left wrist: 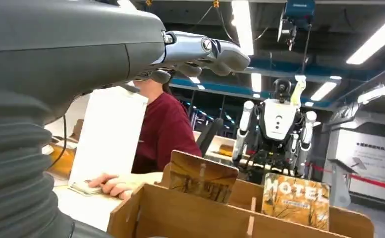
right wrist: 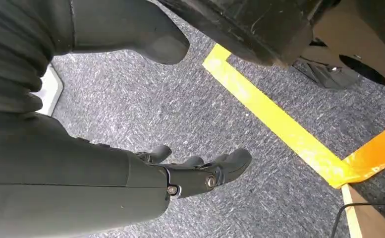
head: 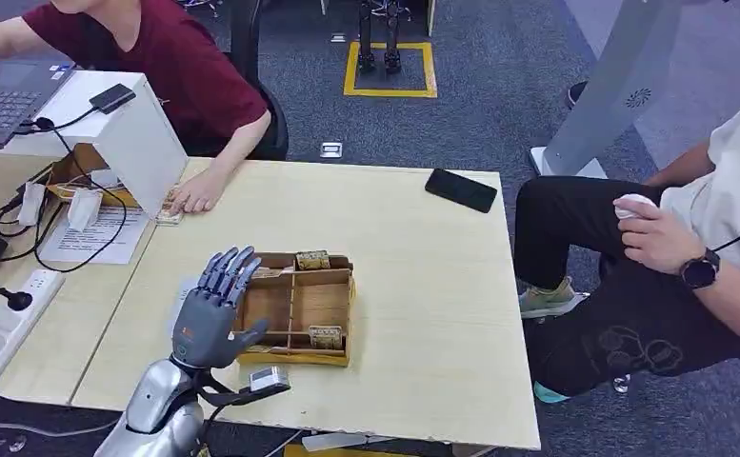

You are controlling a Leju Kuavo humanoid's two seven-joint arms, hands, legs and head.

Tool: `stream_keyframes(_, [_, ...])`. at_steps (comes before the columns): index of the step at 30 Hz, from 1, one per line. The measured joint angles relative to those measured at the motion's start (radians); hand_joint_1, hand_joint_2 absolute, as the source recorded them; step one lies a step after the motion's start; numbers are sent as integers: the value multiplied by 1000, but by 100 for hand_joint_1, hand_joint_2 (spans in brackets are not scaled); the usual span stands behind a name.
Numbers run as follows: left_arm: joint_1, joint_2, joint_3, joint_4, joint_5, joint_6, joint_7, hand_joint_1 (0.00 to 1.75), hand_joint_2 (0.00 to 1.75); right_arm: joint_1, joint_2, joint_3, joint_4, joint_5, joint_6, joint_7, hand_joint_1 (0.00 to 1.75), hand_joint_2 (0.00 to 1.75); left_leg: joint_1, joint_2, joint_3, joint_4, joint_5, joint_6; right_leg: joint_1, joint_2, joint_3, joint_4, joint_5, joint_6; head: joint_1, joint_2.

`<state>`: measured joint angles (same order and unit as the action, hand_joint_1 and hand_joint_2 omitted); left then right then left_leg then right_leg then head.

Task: Pass the card to the sensor for recognition and then transmit it.

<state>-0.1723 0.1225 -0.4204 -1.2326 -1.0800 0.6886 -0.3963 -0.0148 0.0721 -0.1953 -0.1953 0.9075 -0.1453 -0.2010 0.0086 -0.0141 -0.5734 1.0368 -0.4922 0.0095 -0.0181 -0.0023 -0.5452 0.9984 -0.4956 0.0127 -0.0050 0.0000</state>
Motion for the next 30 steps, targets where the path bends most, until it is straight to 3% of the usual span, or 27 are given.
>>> stream_keyframes(14, [-31,-26,54,46,-69,5,41,0,175,0,0,2,0,-1,-1,0,0,175,0,0,0,0,0,0,0,0,0,0,0,0,0,0])
stream_keyframes(30, [-60,-63,100,97,-37,10,23,0,175,0,0,5,0,2,-1,3,0,175,0,0,0,0,0,0,0,0,1,0,0,0,0,0])
